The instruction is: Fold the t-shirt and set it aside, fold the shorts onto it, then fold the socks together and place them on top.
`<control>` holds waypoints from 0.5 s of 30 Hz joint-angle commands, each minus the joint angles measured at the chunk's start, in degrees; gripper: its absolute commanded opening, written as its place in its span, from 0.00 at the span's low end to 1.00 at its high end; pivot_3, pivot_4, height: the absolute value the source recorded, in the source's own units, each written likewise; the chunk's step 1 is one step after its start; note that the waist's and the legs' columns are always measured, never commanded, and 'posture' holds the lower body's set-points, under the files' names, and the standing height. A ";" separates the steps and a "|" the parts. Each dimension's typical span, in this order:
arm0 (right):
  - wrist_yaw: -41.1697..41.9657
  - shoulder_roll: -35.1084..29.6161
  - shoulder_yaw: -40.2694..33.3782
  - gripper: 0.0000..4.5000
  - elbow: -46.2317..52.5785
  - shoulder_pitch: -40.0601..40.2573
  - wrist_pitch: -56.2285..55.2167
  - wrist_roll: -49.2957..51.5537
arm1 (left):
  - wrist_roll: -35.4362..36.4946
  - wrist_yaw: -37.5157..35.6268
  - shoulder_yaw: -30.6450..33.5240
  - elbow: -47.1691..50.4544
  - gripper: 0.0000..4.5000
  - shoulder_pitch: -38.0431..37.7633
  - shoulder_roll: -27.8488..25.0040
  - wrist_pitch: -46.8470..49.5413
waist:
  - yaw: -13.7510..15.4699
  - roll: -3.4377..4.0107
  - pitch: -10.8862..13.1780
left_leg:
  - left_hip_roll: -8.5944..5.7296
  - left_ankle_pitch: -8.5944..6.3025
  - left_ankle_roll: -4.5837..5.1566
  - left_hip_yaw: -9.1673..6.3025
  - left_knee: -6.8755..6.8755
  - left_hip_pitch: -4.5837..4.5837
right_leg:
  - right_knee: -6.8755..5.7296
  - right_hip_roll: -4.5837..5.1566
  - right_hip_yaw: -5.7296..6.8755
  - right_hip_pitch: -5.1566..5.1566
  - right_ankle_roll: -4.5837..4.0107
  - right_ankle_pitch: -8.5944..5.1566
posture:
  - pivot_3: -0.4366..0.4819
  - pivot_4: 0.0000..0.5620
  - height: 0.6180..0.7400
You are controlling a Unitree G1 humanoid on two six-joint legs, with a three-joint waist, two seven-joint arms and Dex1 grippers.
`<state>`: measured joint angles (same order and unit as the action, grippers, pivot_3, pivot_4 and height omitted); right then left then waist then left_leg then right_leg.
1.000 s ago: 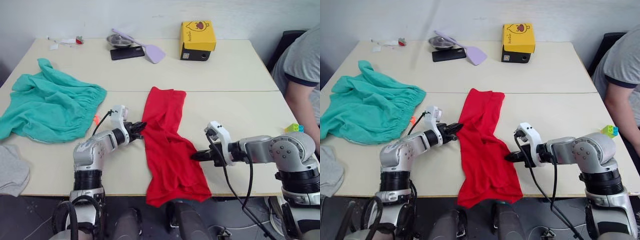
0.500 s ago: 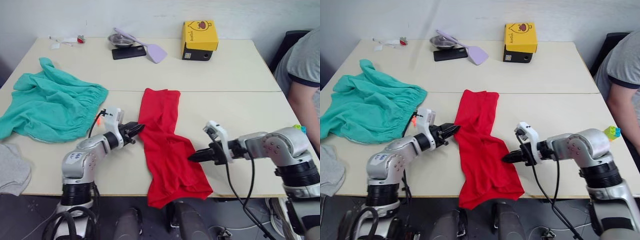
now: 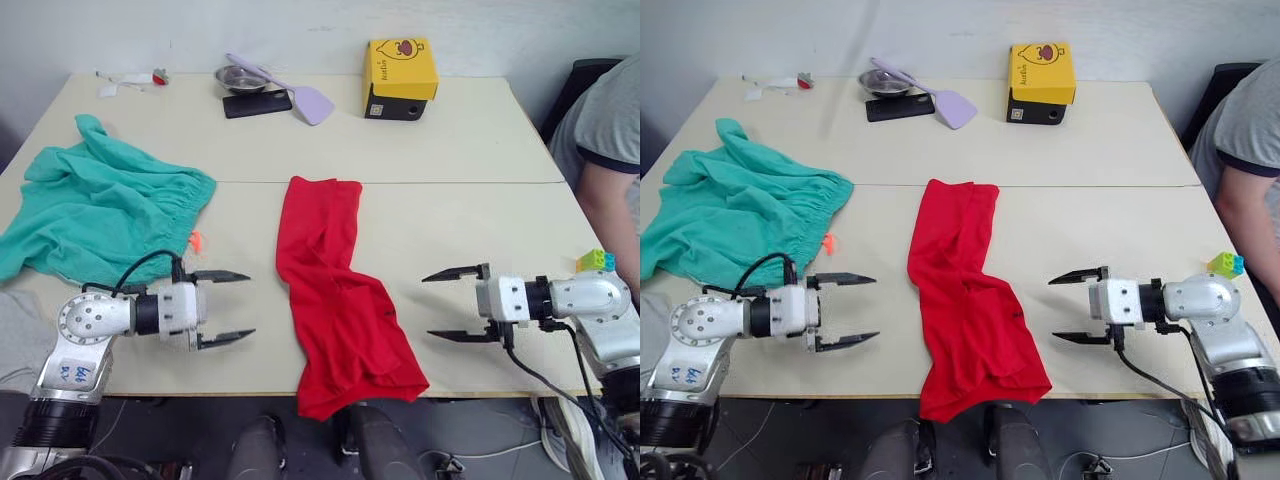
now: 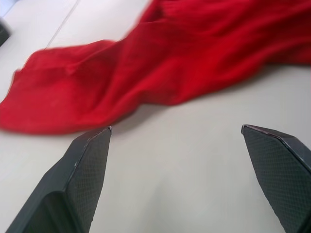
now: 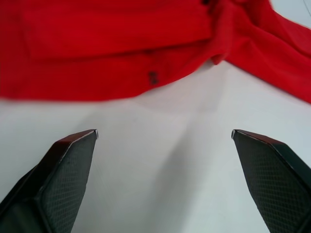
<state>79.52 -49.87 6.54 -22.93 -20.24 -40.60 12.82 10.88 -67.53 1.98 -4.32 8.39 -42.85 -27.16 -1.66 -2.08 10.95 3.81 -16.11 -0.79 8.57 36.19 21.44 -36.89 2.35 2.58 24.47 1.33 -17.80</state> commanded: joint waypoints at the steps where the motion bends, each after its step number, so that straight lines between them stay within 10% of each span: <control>1: 2.80 2.11 1.57 1.00 -4.84 -1.03 -13.20 -0.21 | -4.77 0.88 -3.14 -3.16 1.00 0.48 1.08 -11.59 | 0.02 0.00 0.00 | 0.01 0.00 0.00 -0.02 0.00 -0.02 | -0.01 0.00 0.01 -0.02 0.00 0.00 | 0.48 0.27 1.00; 15: 0.41 5.77 10.86 1.00 -2.32 2.61 -24.19 -1.13 | -11.17 2.46 -19.47 -7.20 1.00 7.67 7.94 -20.51 | 0.09 0.09 -0.23 | 0.04 -0.29 0.38 -0.18 -0.02 -1.19 | 0.02 0.09 0.02 -1.21 -0.10 -0.05 | 0.48 0.27 1.00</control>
<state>79.84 -44.81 13.99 -26.75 -19.28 -64.32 14.13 2.22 -64.86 -14.42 -10.05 16.11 -35.78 -47.12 -1.57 -1.98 10.72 3.84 -16.40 -0.41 8.39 36.17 20.23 -36.89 2.44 2.60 23.25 1.23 -17.85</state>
